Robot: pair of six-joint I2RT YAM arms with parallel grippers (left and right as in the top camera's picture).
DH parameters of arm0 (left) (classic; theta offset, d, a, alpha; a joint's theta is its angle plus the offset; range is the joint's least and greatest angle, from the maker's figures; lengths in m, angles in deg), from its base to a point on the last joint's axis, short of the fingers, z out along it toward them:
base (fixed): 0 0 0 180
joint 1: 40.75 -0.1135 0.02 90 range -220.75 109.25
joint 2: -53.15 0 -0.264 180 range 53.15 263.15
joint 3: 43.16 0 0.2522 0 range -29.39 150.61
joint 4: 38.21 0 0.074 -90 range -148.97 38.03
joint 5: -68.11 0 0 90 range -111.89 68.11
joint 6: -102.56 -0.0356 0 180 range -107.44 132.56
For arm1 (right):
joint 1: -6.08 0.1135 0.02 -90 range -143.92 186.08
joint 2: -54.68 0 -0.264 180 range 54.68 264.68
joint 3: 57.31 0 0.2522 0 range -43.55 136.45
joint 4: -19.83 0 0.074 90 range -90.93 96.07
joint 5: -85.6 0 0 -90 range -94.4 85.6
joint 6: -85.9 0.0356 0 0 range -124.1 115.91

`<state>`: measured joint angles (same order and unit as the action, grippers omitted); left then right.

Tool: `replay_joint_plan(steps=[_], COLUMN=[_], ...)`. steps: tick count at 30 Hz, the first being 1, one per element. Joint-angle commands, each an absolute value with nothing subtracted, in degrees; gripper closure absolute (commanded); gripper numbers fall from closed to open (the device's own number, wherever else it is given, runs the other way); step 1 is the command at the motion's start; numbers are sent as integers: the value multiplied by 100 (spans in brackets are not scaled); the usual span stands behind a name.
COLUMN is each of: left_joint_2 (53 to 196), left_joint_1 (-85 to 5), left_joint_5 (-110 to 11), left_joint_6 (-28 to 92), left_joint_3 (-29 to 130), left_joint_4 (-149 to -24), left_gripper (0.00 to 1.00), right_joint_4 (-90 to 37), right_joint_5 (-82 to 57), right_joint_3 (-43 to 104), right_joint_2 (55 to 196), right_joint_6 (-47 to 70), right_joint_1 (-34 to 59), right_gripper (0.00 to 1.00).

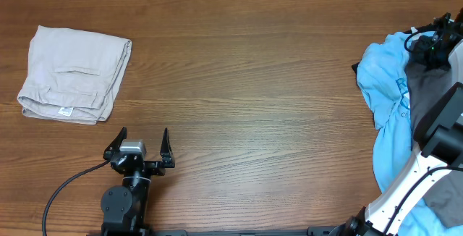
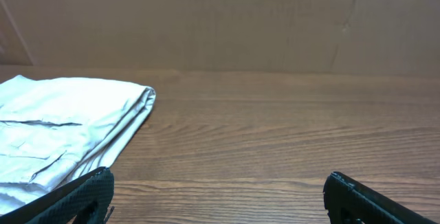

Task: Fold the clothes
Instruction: 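Grasp the grey shorts waistband with the right gripper and lift, then drag the grey shorts left and lay them flat mid-table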

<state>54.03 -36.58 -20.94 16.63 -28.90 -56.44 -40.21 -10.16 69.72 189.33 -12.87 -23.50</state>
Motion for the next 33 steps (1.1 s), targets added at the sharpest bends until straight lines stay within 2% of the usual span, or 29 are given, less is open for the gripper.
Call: replay_joint_plan(steps=[1, 11, 19, 27, 33], left_joint_2=[5342, 5342, 5342, 5342, 5342], left_joint_1=[-3623, -3623, -3623, -3621, -3621], left_joint_5=[-2044, -2044, -2044, -2044, -2044], left_joint_6=[1552, 1552, 1552, 1552, 1552], left_joint_3=[-2912, -2912, -2912, -2912, -2912], left_joint_4=[-5624, -5624, -5624, -5624, -5624], left_gripper=[0, 0, 0, 0, 0], right_joint_4=[-3956, -4301, -4813, -5418, -5641], right_joint_5=[-1079, -1355, -1355, -1357, -1726], right_joint_3=[7118, 7645, 7809, 7809, 7794], right_joint_2=[18981, 18612, 17873, 17441, 17364], right_joint_6=[-1051, -634, -531, -183, 558], right_joint_1=[-2346, -2353, -1959, -930, 345], right_gripper=[96, 96, 96, 96, 96])
